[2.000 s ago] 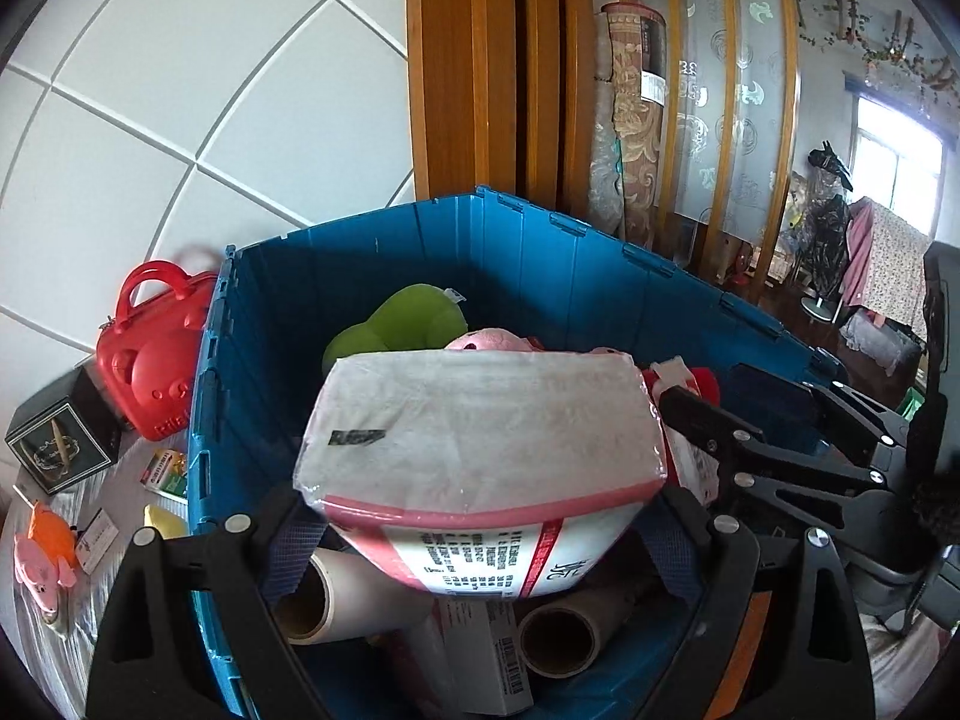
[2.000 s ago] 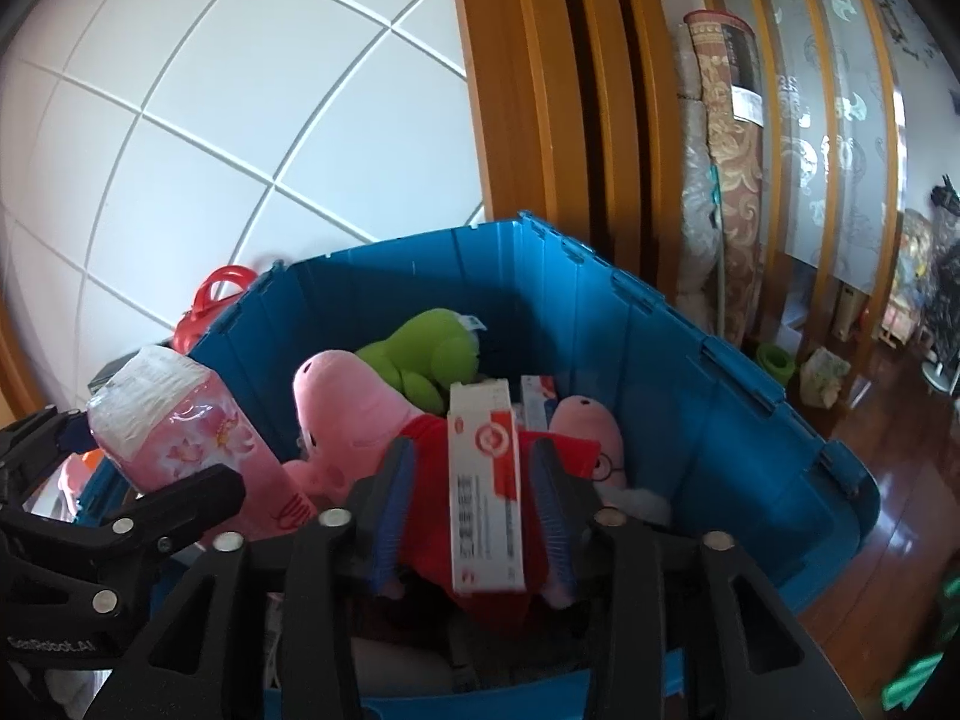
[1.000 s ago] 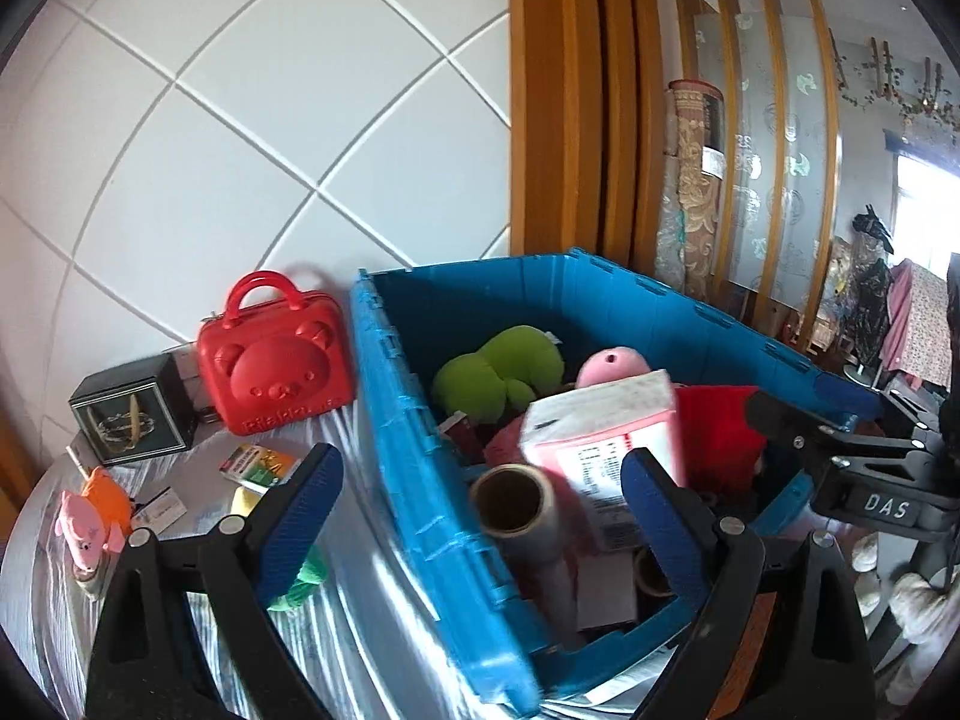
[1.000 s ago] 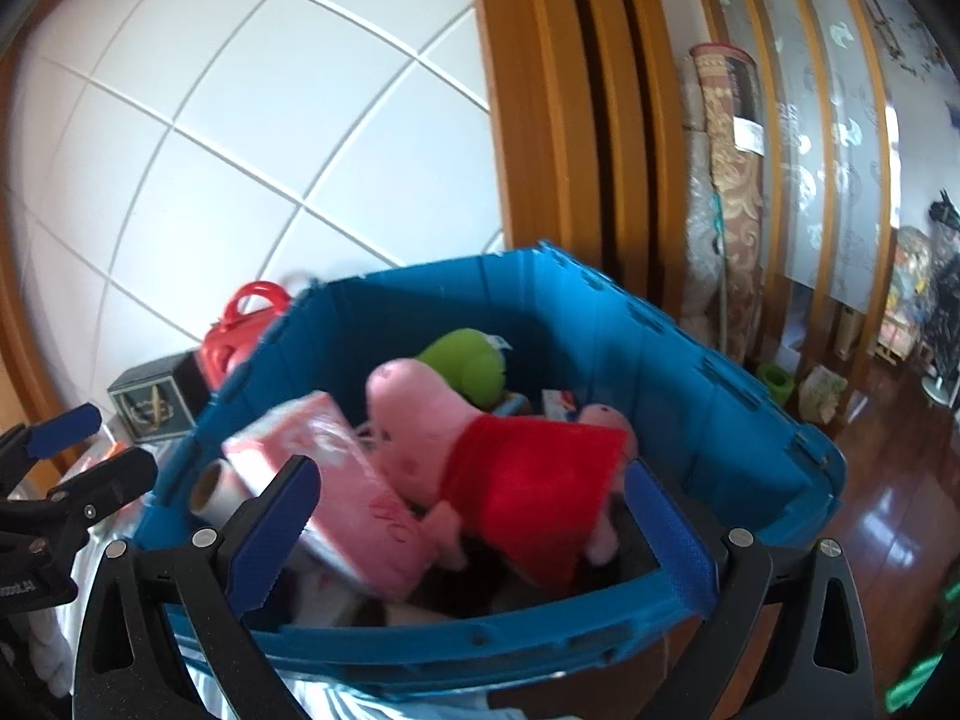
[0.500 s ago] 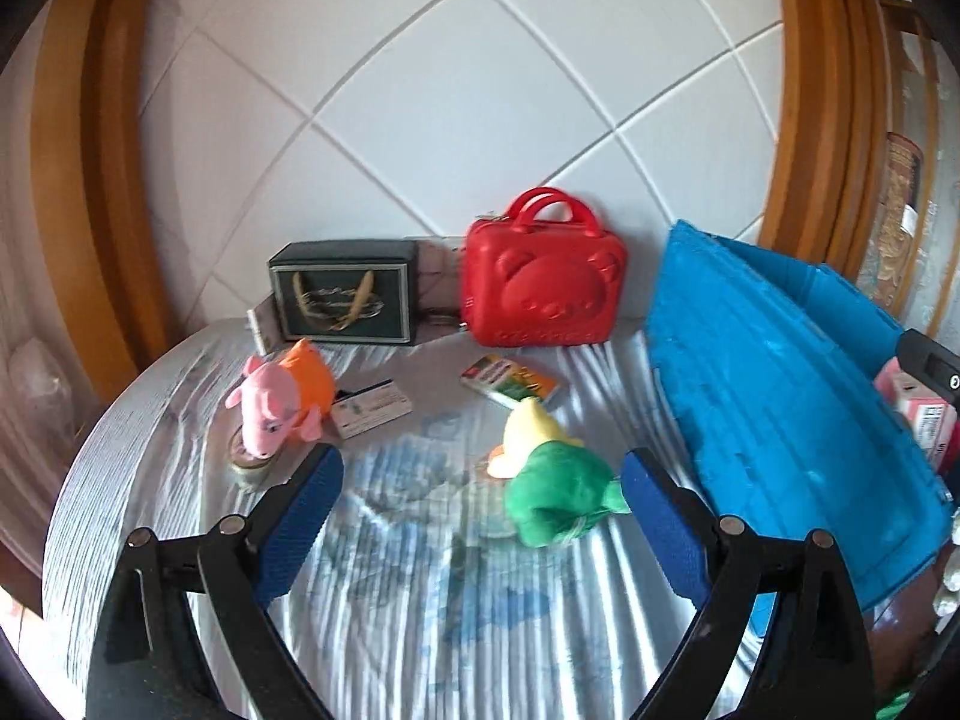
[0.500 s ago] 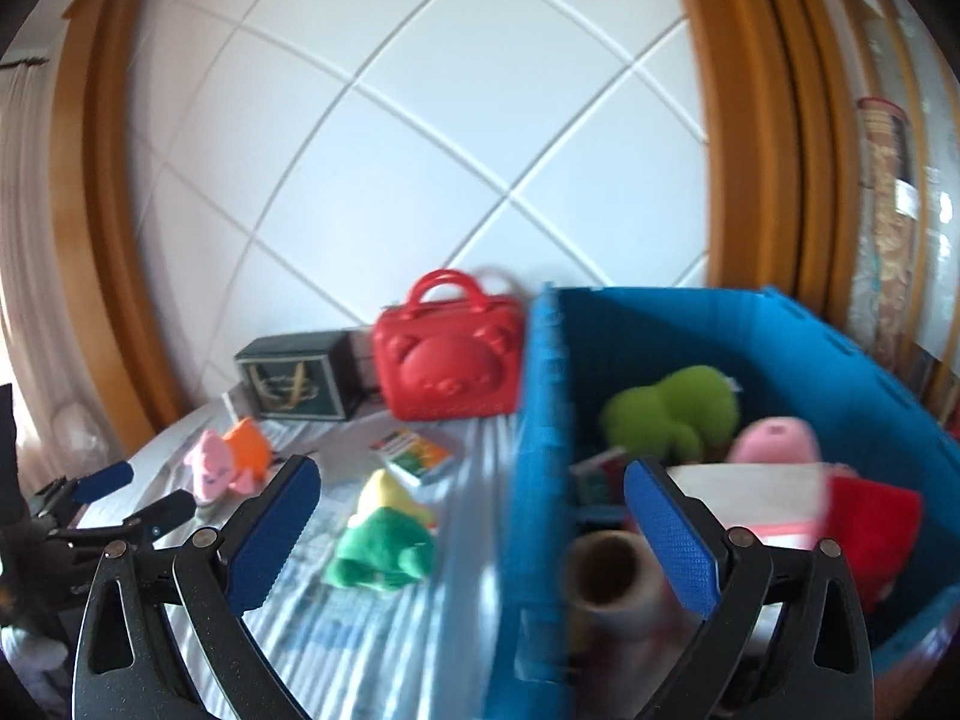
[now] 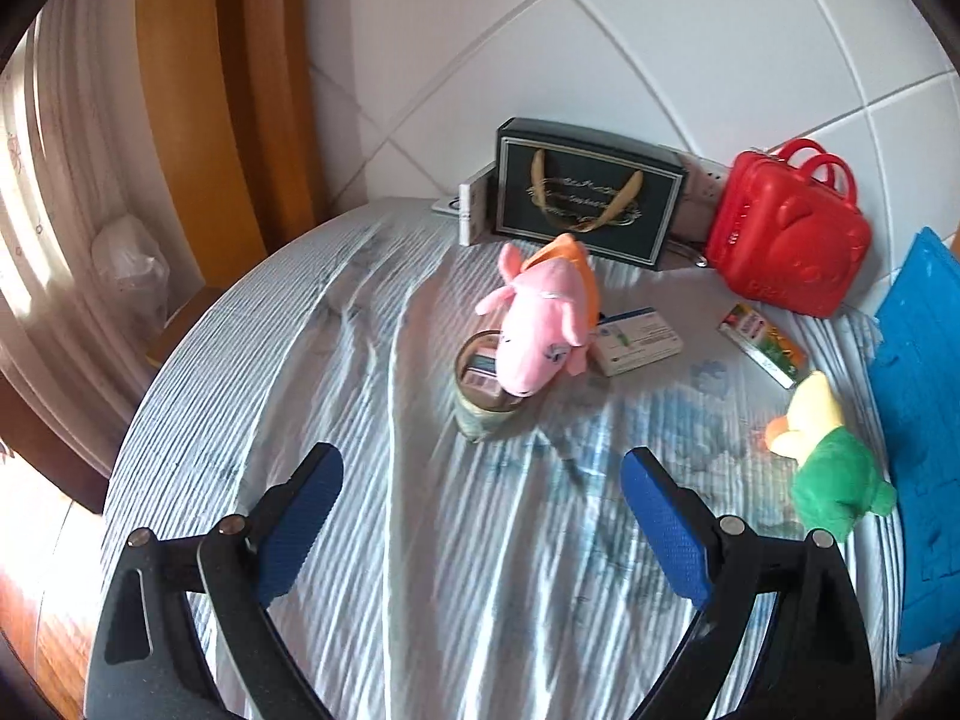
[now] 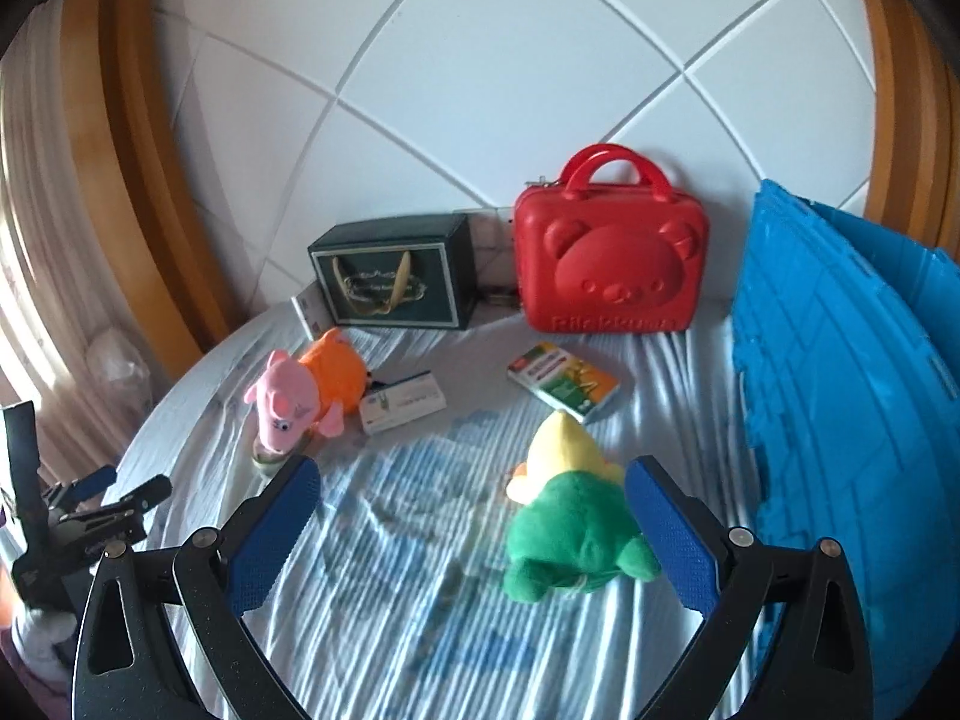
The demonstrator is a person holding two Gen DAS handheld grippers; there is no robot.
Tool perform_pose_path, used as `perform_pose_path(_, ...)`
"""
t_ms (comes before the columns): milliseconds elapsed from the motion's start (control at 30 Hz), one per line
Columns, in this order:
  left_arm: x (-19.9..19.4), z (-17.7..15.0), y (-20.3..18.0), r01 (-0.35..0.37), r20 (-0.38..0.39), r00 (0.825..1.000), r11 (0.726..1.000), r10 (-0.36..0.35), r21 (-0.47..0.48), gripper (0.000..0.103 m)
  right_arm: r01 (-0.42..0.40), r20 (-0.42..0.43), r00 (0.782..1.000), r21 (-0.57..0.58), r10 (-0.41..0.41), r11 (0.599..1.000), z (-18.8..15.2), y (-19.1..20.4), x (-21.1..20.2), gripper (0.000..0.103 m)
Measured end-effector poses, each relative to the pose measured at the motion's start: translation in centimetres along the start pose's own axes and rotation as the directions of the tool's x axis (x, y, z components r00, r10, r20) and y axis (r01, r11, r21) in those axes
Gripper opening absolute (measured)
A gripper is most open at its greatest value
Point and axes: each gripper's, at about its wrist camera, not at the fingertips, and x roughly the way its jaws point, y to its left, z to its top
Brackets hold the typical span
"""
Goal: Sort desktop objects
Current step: 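Move both tools back over the bed, then lower the right tool and grasp the head of the pink pig plush in orange dress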
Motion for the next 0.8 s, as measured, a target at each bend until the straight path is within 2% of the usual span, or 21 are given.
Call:
perform_pose_path(200, 6.2, 1.8, 3.6, -0.024, -0.051, 0.998, 0.999, 0.022, -0.044, 0.095, 0.005, -0.106, 0.994, -0.050, -0.010, 0.999, 2.7, 4.6, 8.9, 0.103)
perform_pose_path(300, 10.4, 3.0, 4.3, -0.047, -0.071, 0.997, 0.998, 0.044, -0.033, 0.095, -0.028, -0.126, 0.992, -0.066, 0.020, 0.997, 4.1, 7.7, 12.8, 0.103)
perform_pose_path(433, 15.7, 4.4, 4.4, -0.027, -0.074, 0.997, 0.999, 0.023, -0.044, 0.095, -0.028, -0.153, 0.988, -0.090, 0.014, 0.996, 5.6, 11.6, 19.0, 0.103)
perform_pose_path(533, 18.7, 4.8, 2.6, 0.046, -0.099, 0.994, 0.999, -0.048, -0.026, 0.095, -0.057, -0.199, 0.979, -0.076, 0.041, 0.995, 5.9, 13.5, 23.1, 0.103)
perform_pose_path(600, 18.9, 4.8, 0.8, 0.116, -0.081, 0.990, 0.993, -0.115, 0.011, 0.095, -0.080, -0.219, 0.974, -0.066, 0.063, 0.995, 5.7, 14.3, 24.8, 0.103)
perform_pose_path(633, 18.9, 4.9, 0.0, 0.174, -0.085, 0.982, 0.984, -0.171, 0.025, 0.095, -0.084, -0.228, 0.971, -0.065, 0.067, 0.994, 5.6, 14.6, 25.7, 0.103)
perform_pose_path(700, 19.0, 4.7, -2.4, 0.283, -0.125, 0.954, 0.958, -0.274, 0.057, 0.095, -0.084, -0.245, 0.967, -0.062, 0.067, 0.995, 5.1, 14.9, 27.0, 0.103)
perform_pose_path(733, 18.9, 4.5, -3.7, 0.312, -0.139, 0.944, 0.946, -0.298, 0.090, 0.095, -0.082, -0.260, 0.963, -0.062, 0.064, 0.995, 4.7, 14.7, 27.8, 0.103)
perform_pose_path(800, 18.5, 3.9, -5.2, 0.302, -0.146, 0.948, 0.942, -0.281, 0.146, 0.095, -0.048, -0.285, 0.958, -0.073, 0.026, 0.996, 4.2, 13.8, 29.1, 0.103)
